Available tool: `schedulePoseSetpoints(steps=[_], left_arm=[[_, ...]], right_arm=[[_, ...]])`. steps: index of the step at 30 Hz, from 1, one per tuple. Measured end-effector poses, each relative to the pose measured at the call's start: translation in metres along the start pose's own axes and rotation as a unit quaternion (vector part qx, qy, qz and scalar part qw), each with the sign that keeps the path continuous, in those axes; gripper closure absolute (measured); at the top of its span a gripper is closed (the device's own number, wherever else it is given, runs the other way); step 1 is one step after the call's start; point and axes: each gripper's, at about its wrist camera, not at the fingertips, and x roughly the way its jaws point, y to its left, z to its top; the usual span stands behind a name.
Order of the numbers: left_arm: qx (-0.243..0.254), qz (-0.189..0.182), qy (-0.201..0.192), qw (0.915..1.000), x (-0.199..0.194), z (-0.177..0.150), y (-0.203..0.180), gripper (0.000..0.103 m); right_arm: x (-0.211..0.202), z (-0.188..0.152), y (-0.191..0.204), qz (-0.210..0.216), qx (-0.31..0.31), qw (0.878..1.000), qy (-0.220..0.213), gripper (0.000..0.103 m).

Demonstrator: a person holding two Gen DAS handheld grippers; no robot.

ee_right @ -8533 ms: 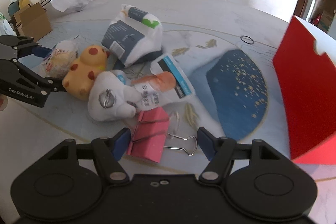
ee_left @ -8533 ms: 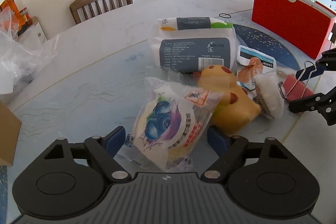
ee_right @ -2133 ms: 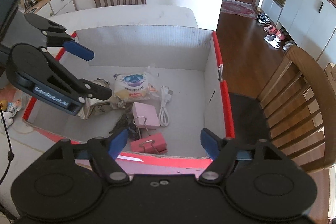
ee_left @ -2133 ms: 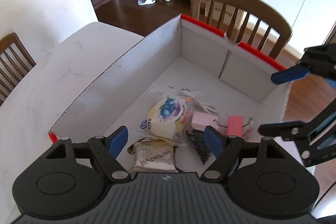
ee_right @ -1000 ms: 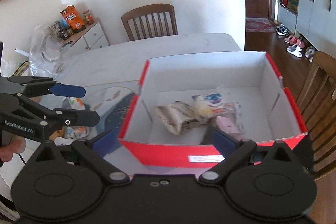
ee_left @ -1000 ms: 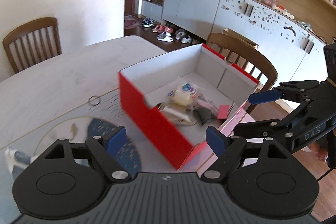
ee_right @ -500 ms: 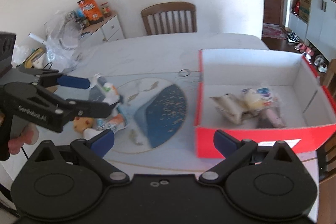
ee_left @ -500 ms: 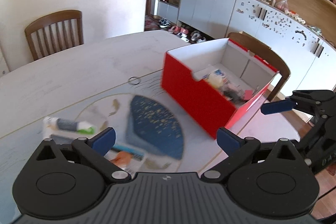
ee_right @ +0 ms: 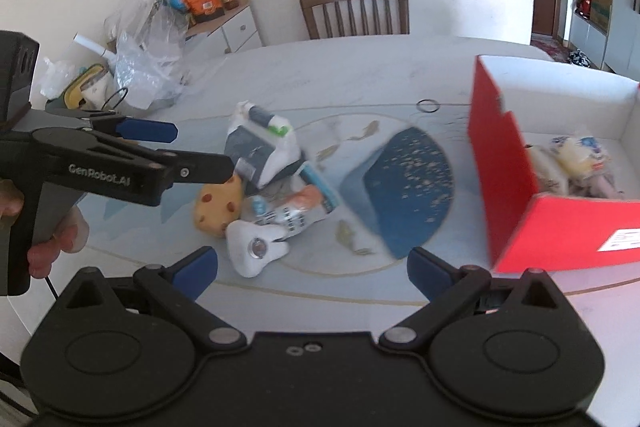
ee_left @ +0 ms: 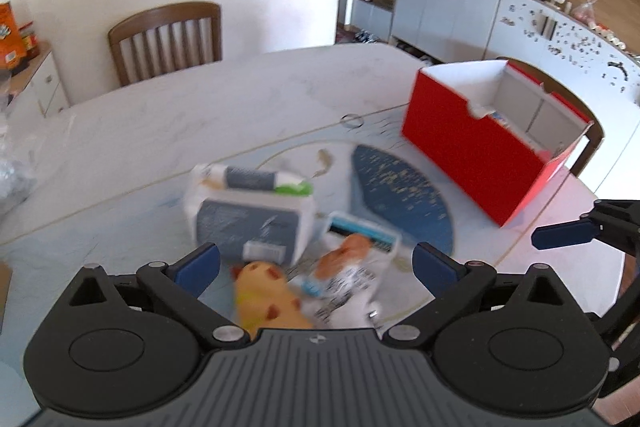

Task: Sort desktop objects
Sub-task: 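Withdraw both open tools from the box back toward the table items, then grasp yellow plush toy with left tool while right tool grasps white plush tooth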

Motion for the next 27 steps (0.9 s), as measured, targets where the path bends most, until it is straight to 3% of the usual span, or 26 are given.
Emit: schedulePoseSetpoints(steps=[14, 27], left_arm=[[-0.012, 0.040, 0.020, 0.9989, 0.030, -0.018, 0.034, 0.000], [-0.015, 0.036, 0.029, 0.9988, 0.049, -0.023, 0.033, 0.000]], right_arm=[[0.048, -0.007, 0.045, -0.042, -0.033, 0.999, -0.004, 0.004], [0.094, -0.015, 0.065, -0.072, -0.064, 0.995, 0.019, 0.012]])
